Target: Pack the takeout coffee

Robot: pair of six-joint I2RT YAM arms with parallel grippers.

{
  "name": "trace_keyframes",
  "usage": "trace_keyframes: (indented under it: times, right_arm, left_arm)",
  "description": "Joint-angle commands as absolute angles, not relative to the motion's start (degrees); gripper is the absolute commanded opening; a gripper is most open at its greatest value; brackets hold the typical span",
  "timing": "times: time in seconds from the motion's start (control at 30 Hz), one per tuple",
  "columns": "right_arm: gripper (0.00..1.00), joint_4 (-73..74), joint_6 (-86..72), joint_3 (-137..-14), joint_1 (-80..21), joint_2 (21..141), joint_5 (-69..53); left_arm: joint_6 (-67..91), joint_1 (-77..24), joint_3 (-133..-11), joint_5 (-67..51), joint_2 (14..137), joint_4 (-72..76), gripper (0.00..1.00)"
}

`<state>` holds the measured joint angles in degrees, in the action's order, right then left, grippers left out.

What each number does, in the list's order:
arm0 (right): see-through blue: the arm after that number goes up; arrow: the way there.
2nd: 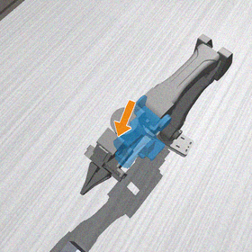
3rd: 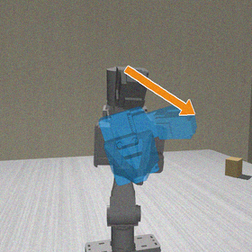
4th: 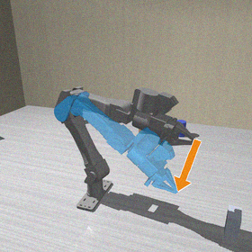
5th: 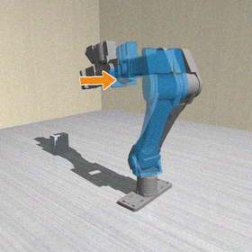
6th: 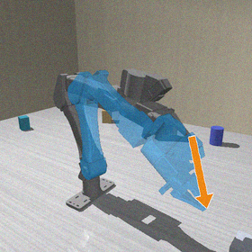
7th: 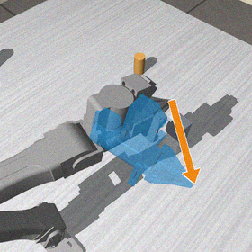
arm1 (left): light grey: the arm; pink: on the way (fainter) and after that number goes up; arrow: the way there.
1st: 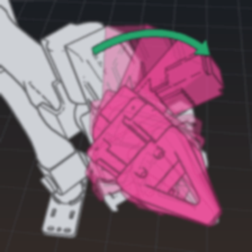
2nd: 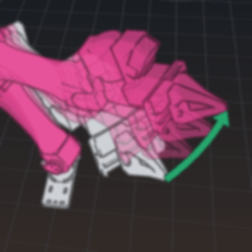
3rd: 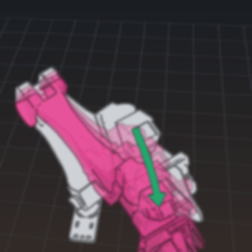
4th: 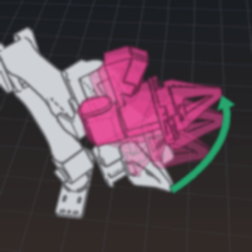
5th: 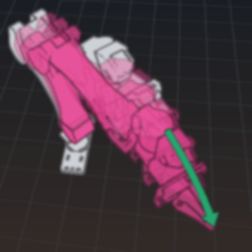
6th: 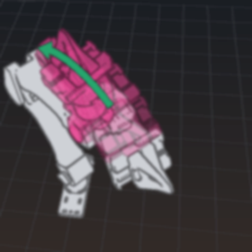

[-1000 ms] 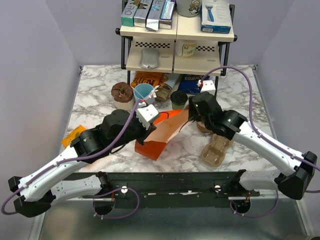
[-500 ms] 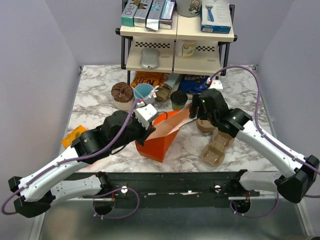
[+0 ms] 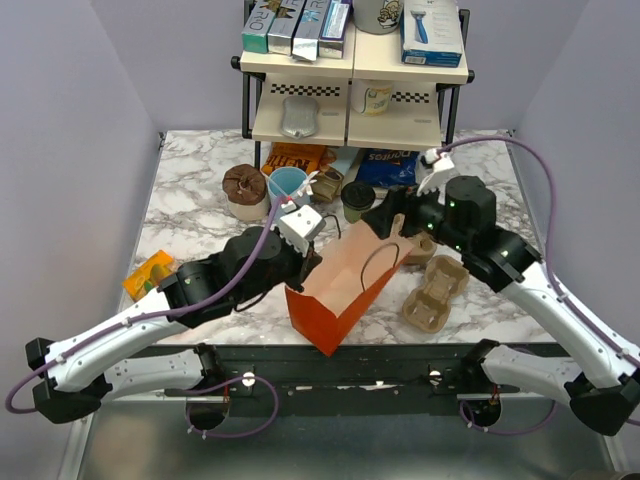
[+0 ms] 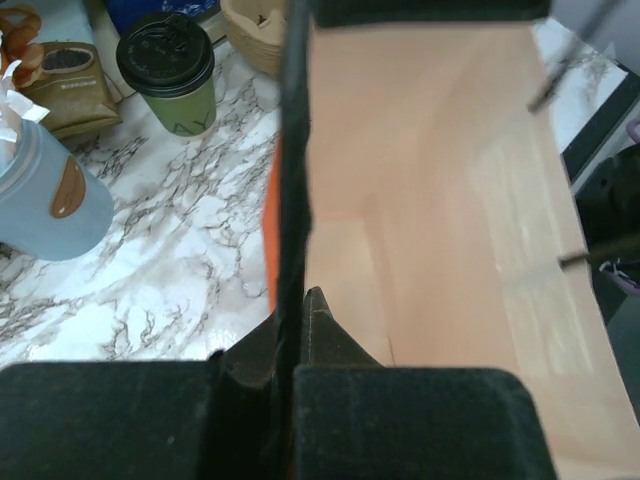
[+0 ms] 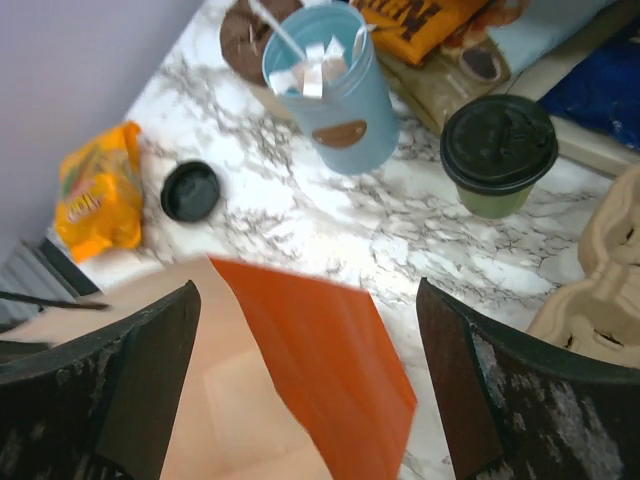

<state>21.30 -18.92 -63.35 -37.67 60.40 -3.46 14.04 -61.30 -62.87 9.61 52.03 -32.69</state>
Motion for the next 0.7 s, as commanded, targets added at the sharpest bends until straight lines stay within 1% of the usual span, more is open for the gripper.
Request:
trace_keyframes:
  times: [0.0,0.03,0.13,0.23,0.27,0.43,0.53,0.67]
  right_arm:
    - [0.99,24.06,-28.53,-67.58,-37.44,56.61,7.97]
    - [1.00,27.82,-29.70,-68.11,-37.44,55.30,13.22]
    - [1.00,33.55,-32.95,-68.73,-37.44,52.57,18.88]
    - [1.00,39.00,-35.50,-68.82,-37.44,50.63,20.04]
    - [1.00,40.33,-36.12,-68.99,-37.44,49.84,19.78]
    - [1.00,46.83,-39.54,-69.17,-37.44,49.92,13.11]
    - [1.00,47.11,-40.95,-66.90,-37.44,49.75,9.15]
    - [0.99,46.67,-40.61,-65.48,-37.44,51.23,5.89]
  left_arm:
    - [18.27,-64.77,-64.07,20.64,52.64,-30.85,0.00]
    - [18.46,-66.25,-64.16,22.83,52.82,-30.68,0.00]
    - [19.07,-69.25,-64.07,27.23,53.79,-28.92,0.00]
    - [21.08,-73.12,-64.51,35.84,55.72,-28.48,0.00]
    - [22.40,-74.00,-64.77,39.60,56.42,-28.48,0.00]
    - [23.20,-78.74,-65.13,46.66,59.32,-27.25,0.00]
    - [25.13,-80.77,-65.30,51.05,60.73,-26.90,0.00]
    - [25.84,-82.53,-65.39,51.59,62.14,-24.61,0.00]
